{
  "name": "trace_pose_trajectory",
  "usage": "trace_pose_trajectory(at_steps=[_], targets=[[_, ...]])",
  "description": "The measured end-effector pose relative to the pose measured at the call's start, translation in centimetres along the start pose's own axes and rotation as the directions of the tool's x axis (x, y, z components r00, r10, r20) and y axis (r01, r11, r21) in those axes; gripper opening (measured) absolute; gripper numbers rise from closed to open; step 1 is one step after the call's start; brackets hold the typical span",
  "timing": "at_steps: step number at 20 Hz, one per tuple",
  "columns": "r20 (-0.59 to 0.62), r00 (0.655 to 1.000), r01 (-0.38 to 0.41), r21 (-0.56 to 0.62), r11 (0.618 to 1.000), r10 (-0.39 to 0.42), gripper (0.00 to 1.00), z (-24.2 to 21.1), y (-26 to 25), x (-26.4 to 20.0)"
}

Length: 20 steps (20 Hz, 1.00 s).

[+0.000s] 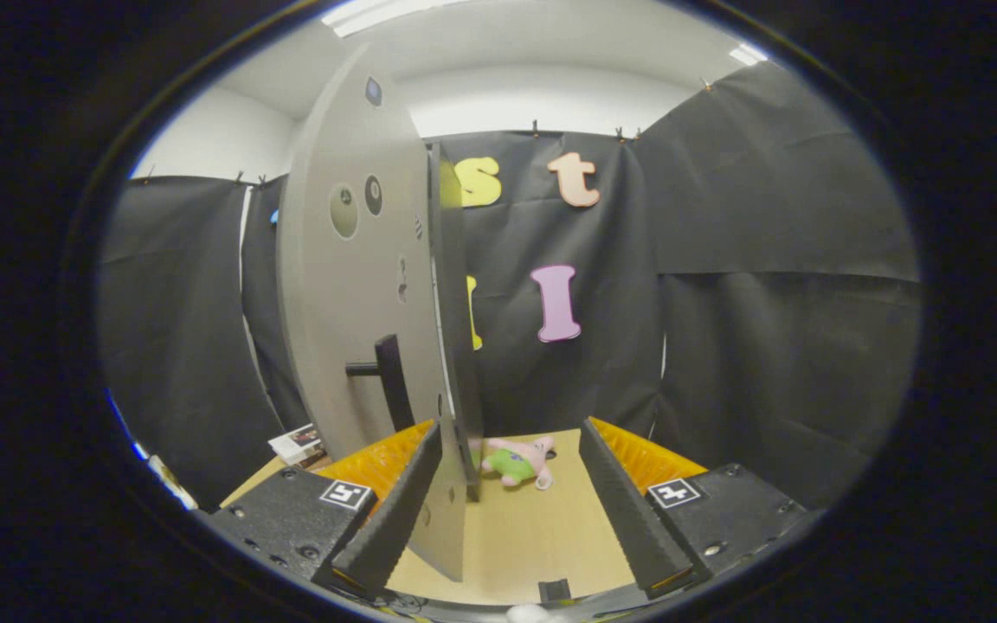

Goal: Open the shoe cabinet door, grab the shoes and put them into the shoe cabinet, then close the shoe cabinet door.

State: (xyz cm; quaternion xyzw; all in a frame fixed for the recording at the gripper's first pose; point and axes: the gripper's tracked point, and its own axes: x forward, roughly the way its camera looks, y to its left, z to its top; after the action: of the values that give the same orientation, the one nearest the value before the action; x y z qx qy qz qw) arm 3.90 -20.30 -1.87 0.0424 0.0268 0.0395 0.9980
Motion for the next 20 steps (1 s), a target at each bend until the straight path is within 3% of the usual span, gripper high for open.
trace_pose_trajectory(at_steps=[4, 10, 13, 20], targets=[[-0.008, 0.994, -0.113, -0.023, 0.993, 0.113, 1.0, 0.4, 1.3, 2.8], [-0.032, 0.983, -0.184, -0.045, 0.982, 0.183, 1.0, 0.2, 2.6, 3.7], [-0.028, 0.986, -0.168, -0.095, 0.981, 0.167, 0.96, 0.6, 3.6, 3.2], [-0.044, 0.979, -0.203, -0.069, 0.977, 0.2, 0.96, -0.5, 10.5, 3.3]])
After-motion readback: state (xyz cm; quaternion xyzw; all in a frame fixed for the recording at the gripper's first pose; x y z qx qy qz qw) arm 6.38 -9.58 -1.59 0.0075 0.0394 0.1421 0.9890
